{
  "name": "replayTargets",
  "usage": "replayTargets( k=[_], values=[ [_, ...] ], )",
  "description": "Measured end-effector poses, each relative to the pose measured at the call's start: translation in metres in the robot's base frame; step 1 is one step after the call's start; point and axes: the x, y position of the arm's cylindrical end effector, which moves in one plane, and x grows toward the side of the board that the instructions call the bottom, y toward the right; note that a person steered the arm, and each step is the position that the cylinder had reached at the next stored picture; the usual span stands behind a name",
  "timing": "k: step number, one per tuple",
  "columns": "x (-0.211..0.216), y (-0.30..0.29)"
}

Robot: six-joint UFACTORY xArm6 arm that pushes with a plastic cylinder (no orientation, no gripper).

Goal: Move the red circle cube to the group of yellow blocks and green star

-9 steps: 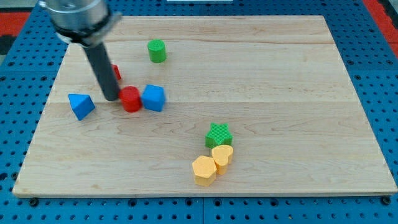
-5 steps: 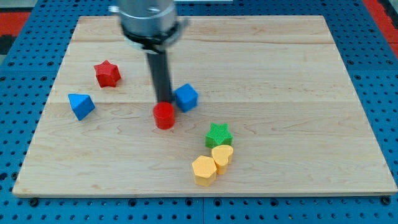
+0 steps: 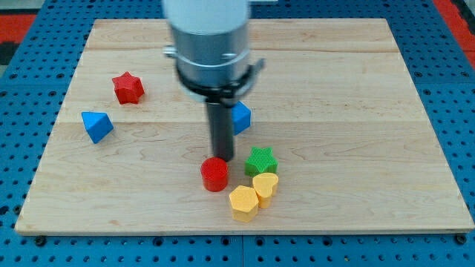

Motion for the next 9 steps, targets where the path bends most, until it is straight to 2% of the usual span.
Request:
replayTargets(
  k=[3, 4, 5, 6, 7, 8, 9],
  values=[
    [0.000, -0.010],
    [-0.018, -0.017],
    [-0.029, 0.013],
    [-0.080, 0.070],
    [-0.123, 0.022],
    [-0.076, -0.023],
    [-0.032, -0.027]
  ],
)
